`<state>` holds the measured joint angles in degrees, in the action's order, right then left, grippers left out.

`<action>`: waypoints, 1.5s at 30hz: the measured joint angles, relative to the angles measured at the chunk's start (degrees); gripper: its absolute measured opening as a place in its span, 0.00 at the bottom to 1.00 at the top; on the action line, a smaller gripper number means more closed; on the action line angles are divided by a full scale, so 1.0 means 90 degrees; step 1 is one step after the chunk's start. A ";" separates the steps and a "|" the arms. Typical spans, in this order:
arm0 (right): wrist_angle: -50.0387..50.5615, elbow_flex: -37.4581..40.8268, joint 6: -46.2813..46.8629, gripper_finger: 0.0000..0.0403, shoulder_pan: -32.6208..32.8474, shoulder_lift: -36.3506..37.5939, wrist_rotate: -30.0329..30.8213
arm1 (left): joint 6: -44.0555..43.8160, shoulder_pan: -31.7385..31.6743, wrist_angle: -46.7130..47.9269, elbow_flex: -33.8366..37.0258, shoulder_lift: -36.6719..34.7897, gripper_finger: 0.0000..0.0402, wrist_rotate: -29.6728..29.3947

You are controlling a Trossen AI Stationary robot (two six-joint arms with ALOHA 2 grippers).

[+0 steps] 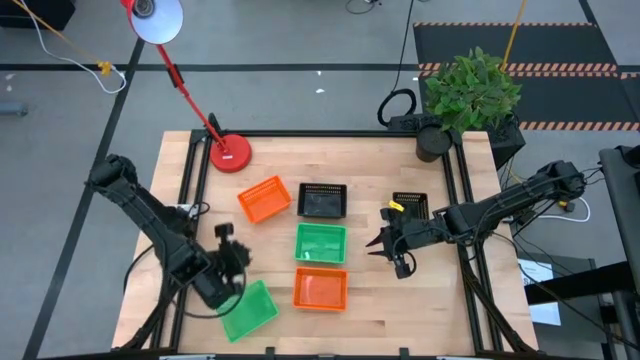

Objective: Stack baskets by color
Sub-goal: Stack the top orange bin on top of the bottom orange bin

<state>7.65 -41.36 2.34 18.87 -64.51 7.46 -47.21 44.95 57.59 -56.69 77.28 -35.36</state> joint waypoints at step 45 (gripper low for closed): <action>0.0423 0.0000 0.0003 0.20 0.0090 0.0000 0.0000 | 0.2099 -0.3529 -0.2242 0.2004 -0.0005 0.06 0.1089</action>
<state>11.46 -41.36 2.37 19.68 -64.51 7.46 -28.32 13.19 37.40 -38.65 77.23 -25.56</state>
